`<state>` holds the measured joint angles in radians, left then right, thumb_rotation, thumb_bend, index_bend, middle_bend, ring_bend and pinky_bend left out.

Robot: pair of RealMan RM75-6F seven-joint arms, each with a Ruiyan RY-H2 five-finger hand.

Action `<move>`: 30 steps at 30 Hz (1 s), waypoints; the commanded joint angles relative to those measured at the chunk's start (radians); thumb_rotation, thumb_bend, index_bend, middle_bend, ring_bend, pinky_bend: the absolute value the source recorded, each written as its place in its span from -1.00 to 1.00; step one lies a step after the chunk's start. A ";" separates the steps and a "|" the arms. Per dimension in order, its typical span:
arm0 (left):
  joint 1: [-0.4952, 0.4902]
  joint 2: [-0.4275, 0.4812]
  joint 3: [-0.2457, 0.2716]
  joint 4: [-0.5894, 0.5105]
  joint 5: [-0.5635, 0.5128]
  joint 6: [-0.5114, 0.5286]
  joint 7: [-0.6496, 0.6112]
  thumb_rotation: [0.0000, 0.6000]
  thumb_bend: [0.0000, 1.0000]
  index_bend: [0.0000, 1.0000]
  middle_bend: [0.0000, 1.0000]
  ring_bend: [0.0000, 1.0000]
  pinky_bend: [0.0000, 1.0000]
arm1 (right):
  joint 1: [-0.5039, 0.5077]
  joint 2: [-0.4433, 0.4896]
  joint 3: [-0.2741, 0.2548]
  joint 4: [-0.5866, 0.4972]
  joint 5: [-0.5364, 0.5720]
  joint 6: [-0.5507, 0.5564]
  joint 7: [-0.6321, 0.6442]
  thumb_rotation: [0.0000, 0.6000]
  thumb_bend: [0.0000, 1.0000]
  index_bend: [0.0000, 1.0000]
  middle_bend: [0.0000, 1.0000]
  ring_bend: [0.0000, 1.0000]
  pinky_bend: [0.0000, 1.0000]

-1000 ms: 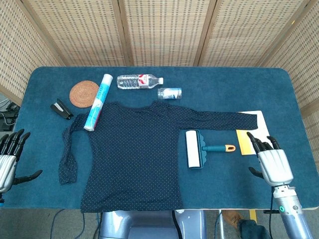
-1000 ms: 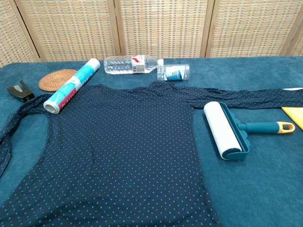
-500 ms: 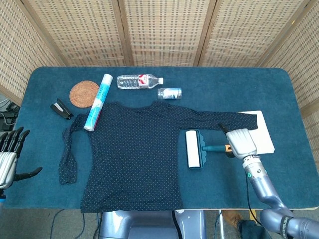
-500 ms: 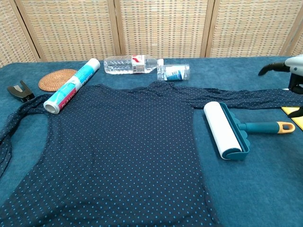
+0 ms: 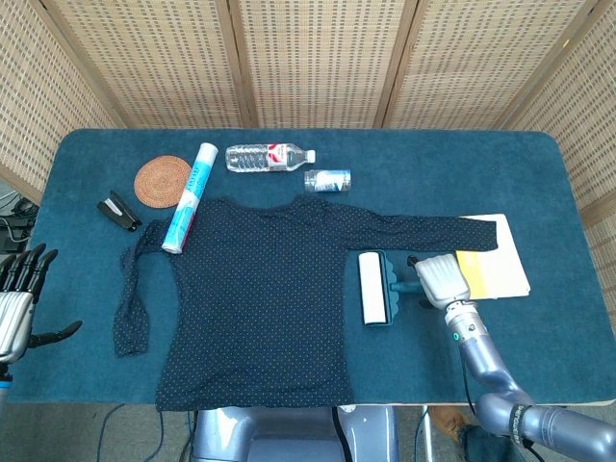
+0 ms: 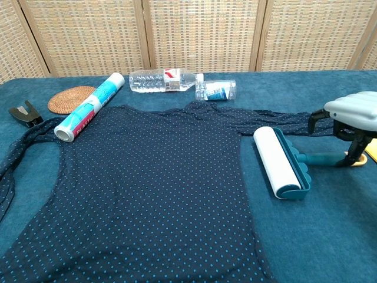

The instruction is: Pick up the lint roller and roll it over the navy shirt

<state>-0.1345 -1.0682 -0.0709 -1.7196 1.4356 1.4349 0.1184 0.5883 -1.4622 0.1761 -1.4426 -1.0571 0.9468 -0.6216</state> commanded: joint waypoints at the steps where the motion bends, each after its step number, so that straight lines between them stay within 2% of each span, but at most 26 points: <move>1: 0.000 0.000 0.000 0.000 0.000 0.001 0.000 1.00 -1.00 -1.00 -1.00 -1.00 -1.00 | 0.012 -0.024 -0.007 0.021 0.017 0.002 -0.015 1.00 -0.36 -0.28 1.00 1.00 1.00; 8: 0.000 0.002 -0.002 0.001 -0.005 0.001 -0.007 1.00 -1.00 -1.00 -1.00 -1.00 -1.00 | 0.034 -0.069 -0.012 0.065 0.041 0.006 -0.042 1.00 -0.25 -0.24 1.00 1.00 1.00; 25: -0.005 0.002 -0.005 0.009 -0.015 -0.008 -0.013 1.00 -1.00 -1.00 -1.00 -1.00 -1.00 | 0.062 -0.141 -0.035 0.133 0.086 -0.001 -0.065 1.00 -0.17 -0.13 1.00 1.00 1.00; 27: -0.005 0.002 -0.005 0.008 -0.015 -0.008 -0.012 1.00 -1.00 -1.00 -1.00 -1.00 -1.00 | 0.063 -0.143 -0.038 0.140 0.090 -0.003 -0.063 1.00 -0.12 -0.06 1.00 1.00 1.00; 30: -0.005 0.002 -0.004 0.008 -0.014 -0.007 -0.011 1.00 -1.00 -1.00 -1.00 -1.00 -1.00 | 0.064 -0.148 -0.042 0.150 0.089 -0.005 -0.050 1.00 0.11 0.11 1.00 1.00 1.00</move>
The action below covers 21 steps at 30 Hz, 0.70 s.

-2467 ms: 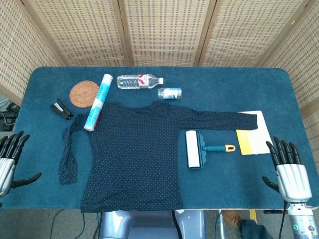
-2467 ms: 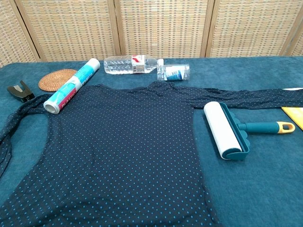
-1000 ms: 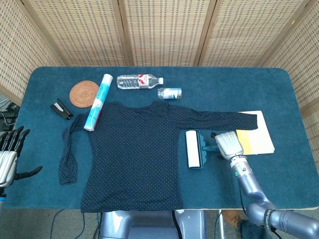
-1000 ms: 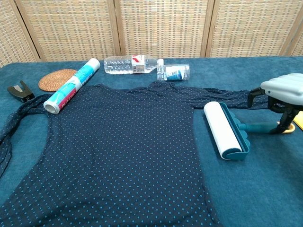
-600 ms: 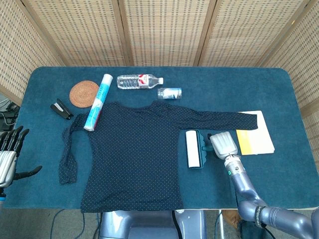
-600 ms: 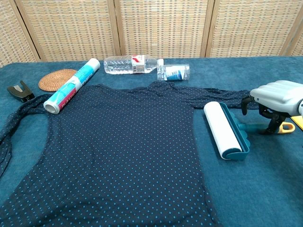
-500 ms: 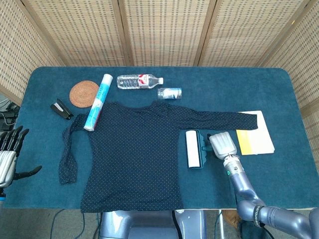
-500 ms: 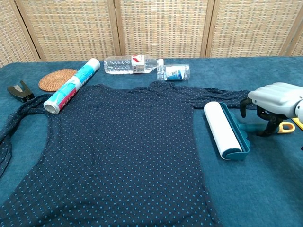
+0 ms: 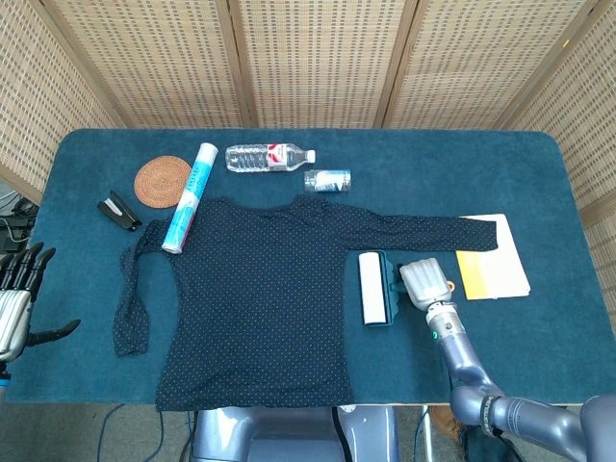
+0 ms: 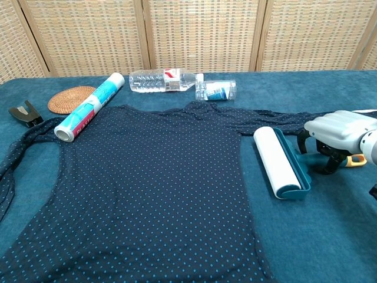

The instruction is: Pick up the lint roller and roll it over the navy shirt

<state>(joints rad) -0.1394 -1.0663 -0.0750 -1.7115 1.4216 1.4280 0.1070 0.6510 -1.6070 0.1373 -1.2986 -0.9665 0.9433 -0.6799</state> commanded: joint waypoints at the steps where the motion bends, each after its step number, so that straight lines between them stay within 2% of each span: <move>1: 0.000 0.000 0.000 0.000 -0.001 0.000 0.001 1.00 -1.00 -1.00 -1.00 -1.00 -1.00 | 0.001 -0.004 -0.004 0.007 -0.004 -0.001 0.012 1.00 0.25 0.18 1.00 1.00 1.00; 4: 0.000 -0.001 0.001 -0.001 -0.001 0.000 0.002 1.00 -1.00 -1.00 -1.00 -1.00 -1.00 | 0.000 -0.007 -0.005 0.011 -0.014 0.005 0.028 1.00 0.58 0.33 1.00 1.00 1.00; 6: 0.000 -0.001 0.001 -0.002 0.000 0.000 0.003 1.00 -1.00 -1.00 -1.00 -1.00 -1.00 | 0.000 -0.009 -0.006 0.015 -0.023 0.012 0.035 1.00 0.67 0.39 1.00 1.00 1.00; 12: -0.002 0.000 0.001 -0.003 -0.002 -0.003 0.001 1.00 -1.00 -1.00 -1.00 -1.00 -1.00 | 0.016 0.016 0.014 -0.026 -0.027 0.033 0.021 1.00 0.69 0.41 1.00 1.00 1.00; 16: -0.004 0.003 0.001 -0.004 -0.004 -0.008 -0.005 1.00 -1.00 -1.00 -1.00 -1.00 -1.00 | 0.046 0.044 0.038 -0.085 0.011 0.043 -0.051 1.00 0.69 0.42 1.00 1.00 1.00; 21: -0.007 0.006 -0.002 -0.003 -0.010 -0.016 -0.018 1.00 -1.00 -1.00 -1.00 -1.00 -1.00 | 0.105 0.063 0.083 -0.156 0.113 0.062 -0.187 1.00 0.70 0.43 1.00 1.00 1.00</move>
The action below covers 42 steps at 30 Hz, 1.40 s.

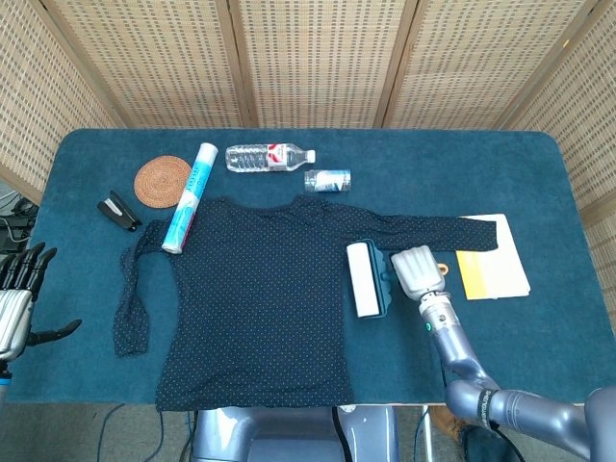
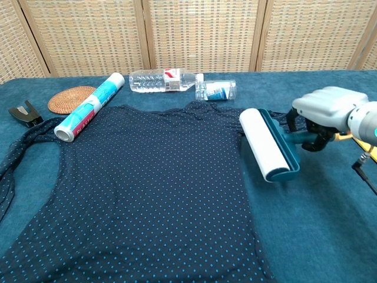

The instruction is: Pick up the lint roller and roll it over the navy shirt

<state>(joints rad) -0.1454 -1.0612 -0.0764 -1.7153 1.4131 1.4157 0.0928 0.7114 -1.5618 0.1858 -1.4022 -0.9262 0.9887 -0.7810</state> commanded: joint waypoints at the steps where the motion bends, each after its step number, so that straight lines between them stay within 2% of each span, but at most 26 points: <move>1: -0.003 0.002 -0.001 0.003 -0.004 -0.008 -0.008 1.00 -1.00 -1.00 -1.00 -1.00 -1.00 | 0.063 0.020 0.044 -0.070 0.105 0.027 -0.130 1.00 0.70 0.43 1.00 1.00 1.00; 8: -0.014 0.007 -0.005 0.014 -0.016 -0.031 -0.034 1.00 -1.00 -1.00 -1.00 -1.00 -1.00 | 0.182 -0.016 0.063 -0.118 0.290 0.112 -0.408 1.00 0.70 0.44 1.00 1.00 1.00; 14: -0.020 0.015 -0.008 0.022 -0.024 -0.046 -0.063 1.00 -1.00 -1.00 -1.00 -1.00 -1.00 | 0.299 -0.086 0.082 -0.086 0.511 0.219 -0.663 1.00 0.70 0.45 1.00 1.00 1.00; 21: -0.032 0.019 -0.012 0.035 -0.045 -0.078 -0.089 1.00 -1.00 -1.00 -1.00 -1.00 -1.00 | 0.404 -0.175 0.117 -0.030 0.689 0.333 -0.847 1.00 0.71 0.46 1.00 1.00 1.00; 26: -0.035 0.020 -0.012 0.039 -0.049 -0.085 -0.095 1.00 -1.00 -1.00 -1.00 -1.00 -1.00 | 0.440 -0.226 0.117 0.026 0.726 0.358 -0.890 1.00 0.71 0.46 1.00 1.00 1.00; 34: -0.038 0.022 -0.013 0.044 -0.054 -0.092 -0.108 1.00 -1.00 -1.00 -1.00 -1.00 -1.00 | 0.459 -0.287 0.087 0.091 0.706 0.375 -0.910 1.00 0.72 0.48 1.00 1.00 1.00; 38: -0.039 0.024 -0.013 0.045 -0.052 -0.092 -0.115 1.00 -1.00 -1.00 -1.00 -1.00 -1.00 | 0.486 -0.333 0.073 0.113 0.702 0.389 -0.964 1.00 0.72 0.49 1.00 1.00 1.00; 42: -0.038 0.028 -0.011 0.045 -0.049 -0.092 -0.126 1.00 -1.00 -1.00 -1.00 -1.00 -1.00 | 0.517 -0.393 0.083 0.146 0.707 0.412 -1.009 1.00 0.72 0.49 1.00 1.00 1.00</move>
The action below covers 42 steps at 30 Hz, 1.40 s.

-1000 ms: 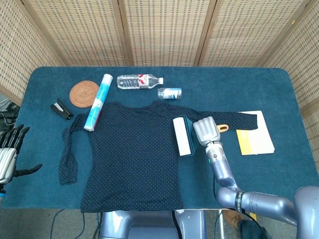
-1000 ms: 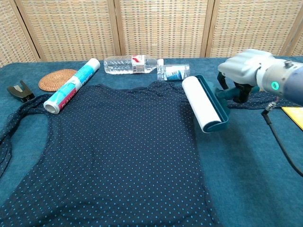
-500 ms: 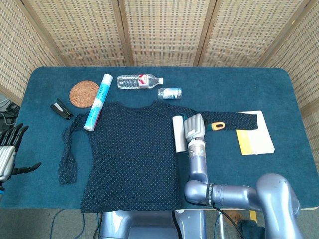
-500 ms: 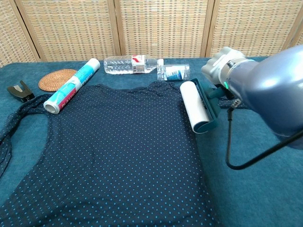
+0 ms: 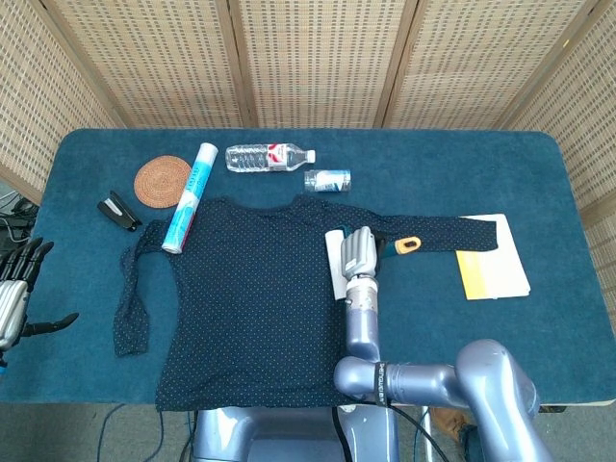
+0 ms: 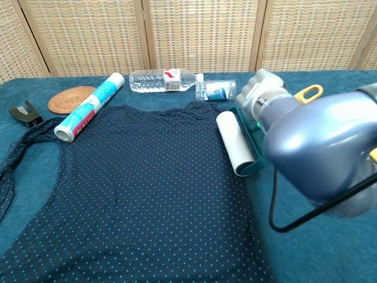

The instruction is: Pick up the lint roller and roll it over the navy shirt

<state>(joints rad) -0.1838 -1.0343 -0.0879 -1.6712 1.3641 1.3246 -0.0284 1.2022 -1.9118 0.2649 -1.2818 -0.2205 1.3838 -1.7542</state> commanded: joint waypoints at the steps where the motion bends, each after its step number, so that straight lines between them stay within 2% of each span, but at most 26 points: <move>1: 0.000 0.002 0.000 0.001 0.000 -0.001 -0.007 1.00 -1.00 -1.00 -1.00 -1.00 -1.00 | 0.030 -0.051 0.006 0.030 0.001 0.019 -0.042 1.00 0.72 0.49 1.00 1.00 1.00; 7: 0.000 0.009 -0.001 0.003 0.000 -0.004 -0.030 1.00 -1.00 -1.00 -1.00 -1.00 -1.00 | 0.070 -0.125 0.033 0.065 0.000 0.037 -0.085 1.00 0.72 0.49 1.00 1.00 1.00; 14: -0.004 0.018 0.001 0.013 0.006 -0.015 -0.068 1.00 -1.00 -1.00 -1.00 -1.00 -1.00 | 0.123 -0.226 0.092 0.113 -0.009 0.055 -0.116 1.00 0.72 0.49 1.00 1.00 1.00; 29: -0.010 0.015 0.005 0.016 0.008 -0.024 -0.065 1.00 -1.00 -1.00 -1.00 -1.00 -1.00 | 0.178 -0.335 0.177 0.178 -0.029 0.073 -0.140 1.00 0.72 0.49 1.00 1.00 1.00; 36: -0.012 0.013 0.006 0.018 0.008 -0.025 -0.059 1.00 -1.00 -1.00 -1.00 -1.00 -1.00 | 0.151 -0.317 0.164 0.158 -0.057 0.092 -0.154 1.00 0.71 0.48 1.00 1.00 1.00; 42: -0.014 0.005 0.009 0.017 0.006 -0.027 -0.041 1.00 -1.00 -1.00 -1.00 -1.00 -1.00 | 0.072 -0.219 0.103 0.078 -0.087 0.135 -0.169 1.00 0.72 0.47 1.00 1.00 1.00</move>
<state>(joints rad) -0.1972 -1.0283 -0.0797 -1.6536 1.3697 1.2980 -0.0713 1.3005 -2.1576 0.3875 -1.1753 -0.2974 1.5064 -1.9181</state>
